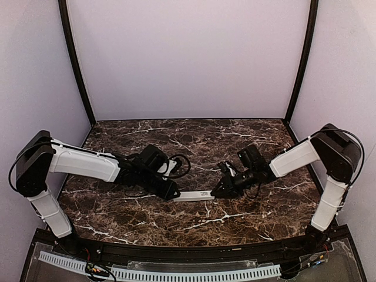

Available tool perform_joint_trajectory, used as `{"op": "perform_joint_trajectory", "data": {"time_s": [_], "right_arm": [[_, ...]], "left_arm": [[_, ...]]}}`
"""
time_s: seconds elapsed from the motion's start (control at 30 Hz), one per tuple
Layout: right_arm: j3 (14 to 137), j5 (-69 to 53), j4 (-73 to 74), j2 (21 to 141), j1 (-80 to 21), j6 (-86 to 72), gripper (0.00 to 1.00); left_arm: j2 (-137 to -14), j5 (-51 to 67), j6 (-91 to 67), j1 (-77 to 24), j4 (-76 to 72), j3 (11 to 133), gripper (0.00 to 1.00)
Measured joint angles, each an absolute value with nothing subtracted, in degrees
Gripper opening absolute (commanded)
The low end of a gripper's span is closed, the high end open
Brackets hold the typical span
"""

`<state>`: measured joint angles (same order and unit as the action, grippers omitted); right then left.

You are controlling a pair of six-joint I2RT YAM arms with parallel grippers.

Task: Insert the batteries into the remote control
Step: Load the battery cover onto the remote control without the battery cover, then pick up the remote control from the center of the board.

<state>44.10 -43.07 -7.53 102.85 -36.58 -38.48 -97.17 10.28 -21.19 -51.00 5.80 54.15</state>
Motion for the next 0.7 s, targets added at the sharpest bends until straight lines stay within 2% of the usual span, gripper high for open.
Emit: {"op": "perform_joint_trajectory", "data": {"time_s": [0.07,0.23,0.37,0.53,0.7], "right_arm": [[44.58,-42.98,-7.75,102.85,-36.56,-38.09,0.29],[46.52,-43.00,-7.75,102.87,-36.29,-37.04,0.36],[48.60,-43.38,-7.73,103.57,-36.10,-36.16,0.40],[50.70,-44.80,-7.70,105.03,-35.64,-35.44,0.44],[51.03,-46.81,-8.67,105.10,-34.15,-35.11,0.49]], "left_arm": [[-95.70,11.20,-21.19,-50.74,5.54,53.74,0.37],[-91.72,12.62,-19.66,-49.12,4.38,52.07,0.62],[-90.50,12.93,-15.51,-48.01,4.45,51.88,0.74],[-91.88,14.13,-8.29,-47.94,8.14,53.65,0.80],[-96.25,14.41,-1.91,-48.21,12.25,58.57,0.75]]}}
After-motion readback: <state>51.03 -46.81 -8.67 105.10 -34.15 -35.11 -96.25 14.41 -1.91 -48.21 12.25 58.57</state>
